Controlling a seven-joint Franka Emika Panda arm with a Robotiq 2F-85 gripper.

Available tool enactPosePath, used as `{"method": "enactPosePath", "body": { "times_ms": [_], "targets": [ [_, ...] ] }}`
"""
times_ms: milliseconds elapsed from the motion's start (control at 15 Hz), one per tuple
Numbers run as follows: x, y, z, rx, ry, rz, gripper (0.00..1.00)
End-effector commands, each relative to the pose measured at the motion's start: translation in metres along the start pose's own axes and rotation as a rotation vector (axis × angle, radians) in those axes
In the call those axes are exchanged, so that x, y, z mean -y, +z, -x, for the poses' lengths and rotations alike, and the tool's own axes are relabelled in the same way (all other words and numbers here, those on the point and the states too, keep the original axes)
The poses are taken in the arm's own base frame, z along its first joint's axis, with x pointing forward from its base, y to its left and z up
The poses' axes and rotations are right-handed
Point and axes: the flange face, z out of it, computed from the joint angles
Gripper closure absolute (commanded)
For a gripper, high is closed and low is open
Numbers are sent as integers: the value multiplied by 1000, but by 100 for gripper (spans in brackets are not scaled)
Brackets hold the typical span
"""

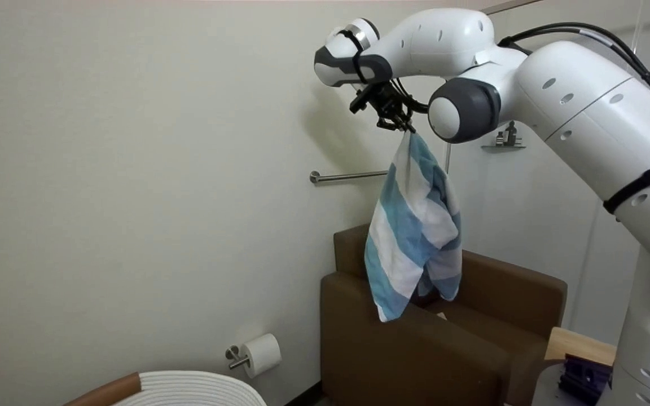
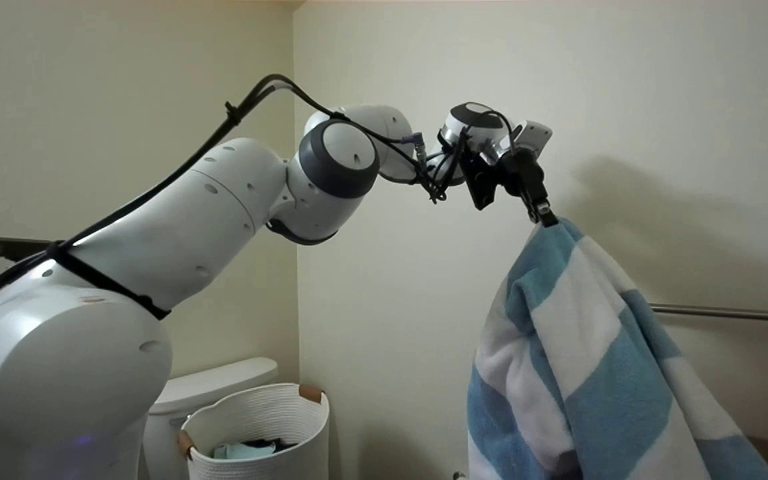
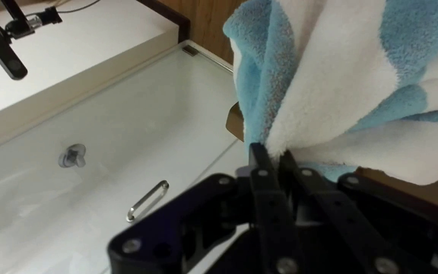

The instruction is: Pick up the cloth and put it on the sofa

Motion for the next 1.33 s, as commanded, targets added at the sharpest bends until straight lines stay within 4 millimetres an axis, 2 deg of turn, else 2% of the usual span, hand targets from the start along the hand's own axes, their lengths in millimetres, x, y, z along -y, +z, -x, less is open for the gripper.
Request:
{"method": "enactPosePath", "body": {
  "times_ms": [0, 67, 133, 267, 467, 667, 867, 1133, 1267],
  "targets": [
    [-19, 15, -27, 71, 176, -31, 93],
    [-22, 14, -30, 85, 219, -54, 93],
    [-6, 22, -24, 58, 132, -14, 92],
    [-11, 25, -32, 76, 175, -28, 92],
    [-12, 21, -30, 71, 182, -38, 93],
    [12, 22, -12, 61, 162, -21, 93],
    [42, 45, -7, 56, 199, 43, 93],
    [54, 94, -27, 96, 295, 144, 93],
    [51, 119, -40, 127, 333, 194, 93]
  ]
}}
